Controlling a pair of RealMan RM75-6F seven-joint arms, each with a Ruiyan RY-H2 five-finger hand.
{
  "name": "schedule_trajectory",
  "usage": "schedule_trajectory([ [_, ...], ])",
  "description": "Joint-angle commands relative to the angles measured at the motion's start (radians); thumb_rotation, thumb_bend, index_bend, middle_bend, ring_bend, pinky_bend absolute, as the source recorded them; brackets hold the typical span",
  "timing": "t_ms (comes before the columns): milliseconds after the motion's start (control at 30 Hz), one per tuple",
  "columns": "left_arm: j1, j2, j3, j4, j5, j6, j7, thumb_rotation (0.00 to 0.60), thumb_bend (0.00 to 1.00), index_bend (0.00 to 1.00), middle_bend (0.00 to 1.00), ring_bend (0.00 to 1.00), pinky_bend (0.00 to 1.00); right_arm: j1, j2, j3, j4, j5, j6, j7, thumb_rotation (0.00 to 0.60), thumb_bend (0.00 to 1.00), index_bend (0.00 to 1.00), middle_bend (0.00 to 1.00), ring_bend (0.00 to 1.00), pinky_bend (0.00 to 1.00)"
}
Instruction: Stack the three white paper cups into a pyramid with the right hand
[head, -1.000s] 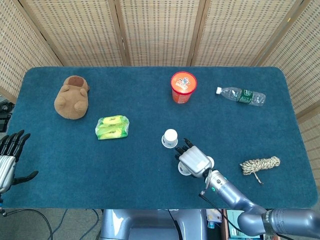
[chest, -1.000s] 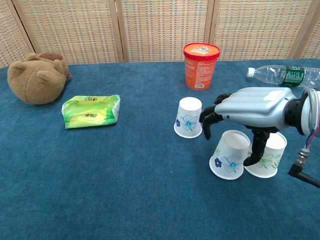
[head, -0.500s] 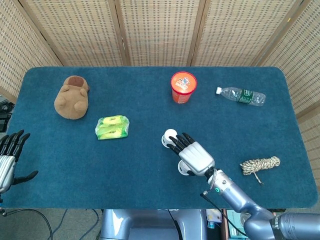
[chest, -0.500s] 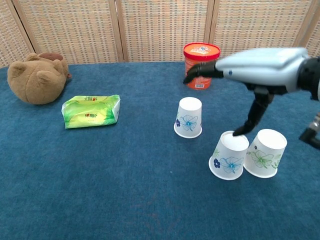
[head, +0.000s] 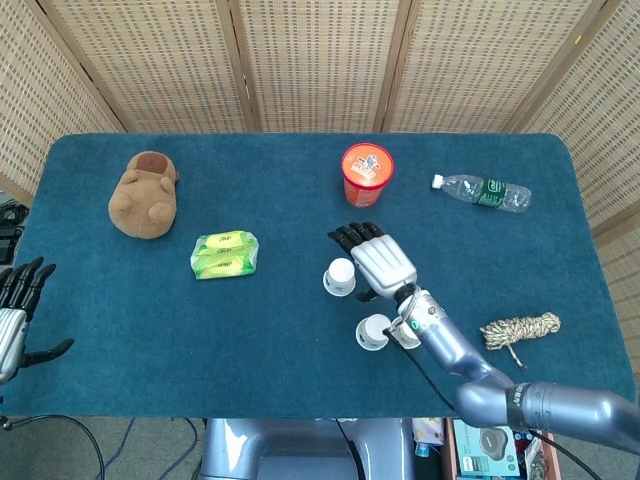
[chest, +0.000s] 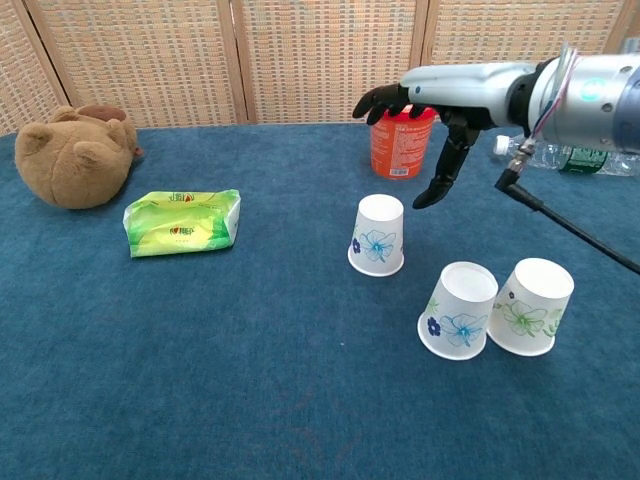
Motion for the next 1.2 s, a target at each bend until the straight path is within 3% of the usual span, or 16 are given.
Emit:
schedule_trajectory([
  [33,-0.002,0.001,-0.001,0.003,-0.007,-0.007,-0.005,0.6,0.07,0.0,0.0,0.0,0.0,0.041,-0.078,-0.011,0.103,0.058,-0.051,0.008,0.6,0.12,0.14,0.23,0.16,0.21],
  [300,-0.011,0.001,-0.007,0.011,-0.026,-0.029,-0.013,0.6,0.07,0.0,0.0,0.0,0.0,0.079,-0.151,-0.018,0.222,0.094,-0.095,0.031,0.6,0.13,0.19,0.31,0.22,0.27],
  [533,-0.015,0.0,-0.012,0.013,-0.04,-0.038,-0.013,0.6,0.07,0.0,0.0,0.0,0.0,0.093,-0.196,-0.031,0.297,0.104,-0.102,0.04,0.6,0.18,0.33,0.44,0.35,0.37],
  [733,-0.017,0.001,-0.014,0.016,-0.045,-0.041,-0.018,0.6,0.07,0.0,0.0,0.0,0.0,0.085,-0.231,-0.023,0.342,0.066,-0.08,0.085,0.6,0.31,0.46,0.56,0.46,0.47],
  [967,-0.017,0.0,-0.011,0.015,-0.041,-0.041,-0.014,0.6,0.07,0.0,0.0,0.0,0.0,0.073,-0.206,-0.021,0.303,0.042,-0.065,0.098,0.6,0.34,0.48,0.57,0.47,0.48],
  [1200,-0.014,-0.002,-0.007,0.009,-0.029,-0.031,-0.004,0.6,0.08,0.0,0.0,0.0,0.0,0.026,-0.078,0.004,0.122,-0.014,0.003,0.127,0.6,0.34,0.48,0.57,0.47,0.48],
])
